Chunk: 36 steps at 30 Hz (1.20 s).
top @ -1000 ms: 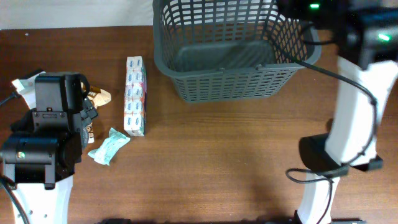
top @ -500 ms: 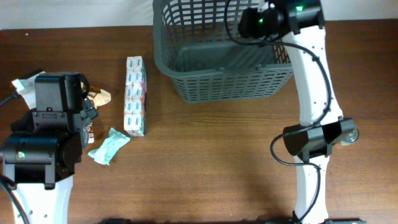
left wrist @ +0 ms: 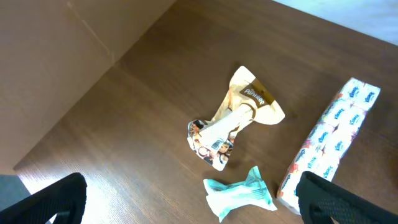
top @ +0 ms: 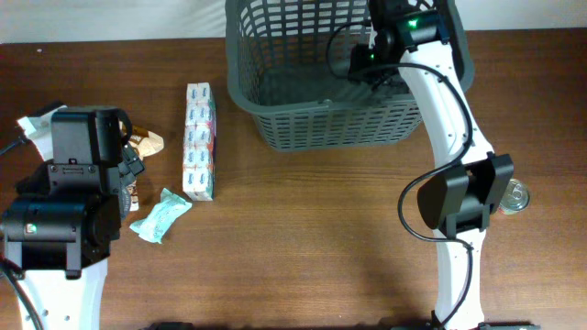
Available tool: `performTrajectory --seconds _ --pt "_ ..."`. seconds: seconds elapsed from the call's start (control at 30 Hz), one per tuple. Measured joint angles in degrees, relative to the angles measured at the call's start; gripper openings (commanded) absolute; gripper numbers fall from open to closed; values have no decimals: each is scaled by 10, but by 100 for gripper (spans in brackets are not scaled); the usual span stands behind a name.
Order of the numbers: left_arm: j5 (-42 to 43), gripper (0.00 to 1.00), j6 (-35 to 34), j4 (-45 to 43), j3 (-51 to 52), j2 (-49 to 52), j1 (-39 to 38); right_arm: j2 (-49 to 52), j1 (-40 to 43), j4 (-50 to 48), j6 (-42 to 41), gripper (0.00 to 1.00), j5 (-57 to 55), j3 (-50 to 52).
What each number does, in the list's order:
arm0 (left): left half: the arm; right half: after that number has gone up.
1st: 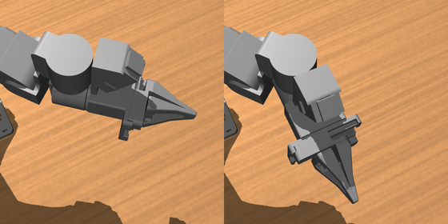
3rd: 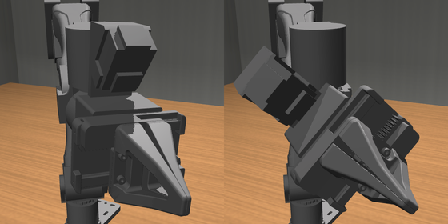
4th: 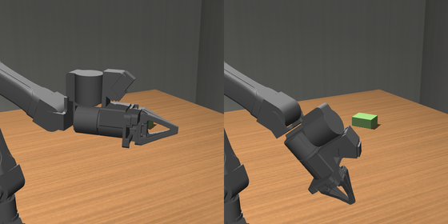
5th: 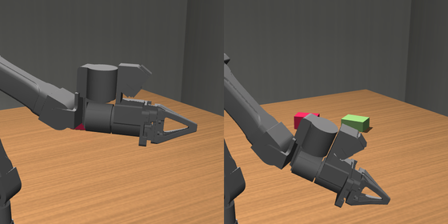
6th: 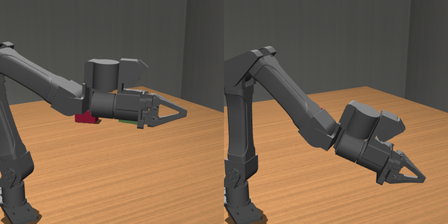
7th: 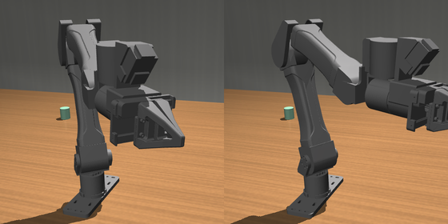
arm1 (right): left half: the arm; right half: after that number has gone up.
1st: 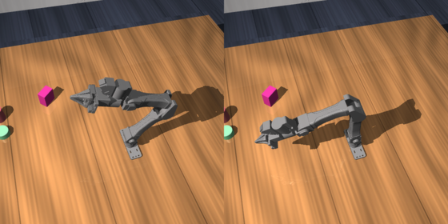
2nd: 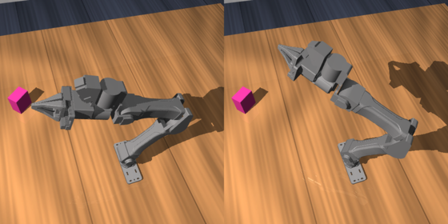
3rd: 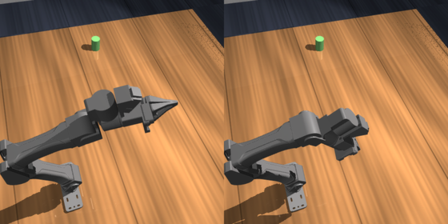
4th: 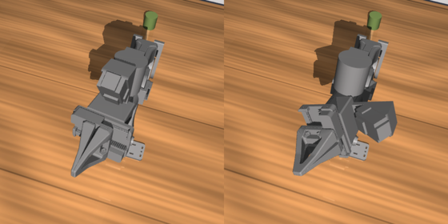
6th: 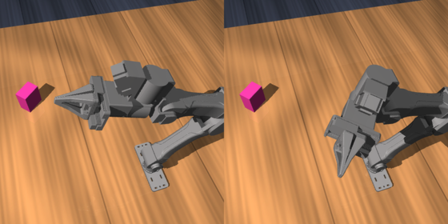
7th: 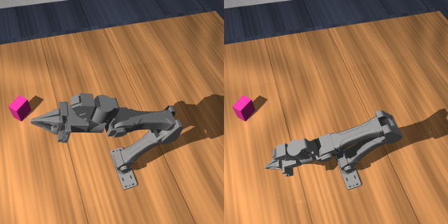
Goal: Pack container
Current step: 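Lower the held jar into the grey basket with the right gripper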
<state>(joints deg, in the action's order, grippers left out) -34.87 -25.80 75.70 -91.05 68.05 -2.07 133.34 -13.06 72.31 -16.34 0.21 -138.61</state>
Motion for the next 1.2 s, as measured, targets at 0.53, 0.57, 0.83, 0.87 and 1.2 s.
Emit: performTrajectory --seconds 0.53,0.57,0.83,0.87,1.2 --pt "0 100 0 0 0 0 0 0 0 -40 0 4 -2 70" --pt "0 100 0 0 0 0 0 0 0 -40 1 4 -2 73" --pt "0 100 0 0 0 0 0 0 0 -41 1 4 -2 79" --pt "0 100 0 0 0 0 0 0 0 -41 0 4 -4 80" --pt "0 100 0 0 0 0 0 0 0 -43 1 14 -14 116"
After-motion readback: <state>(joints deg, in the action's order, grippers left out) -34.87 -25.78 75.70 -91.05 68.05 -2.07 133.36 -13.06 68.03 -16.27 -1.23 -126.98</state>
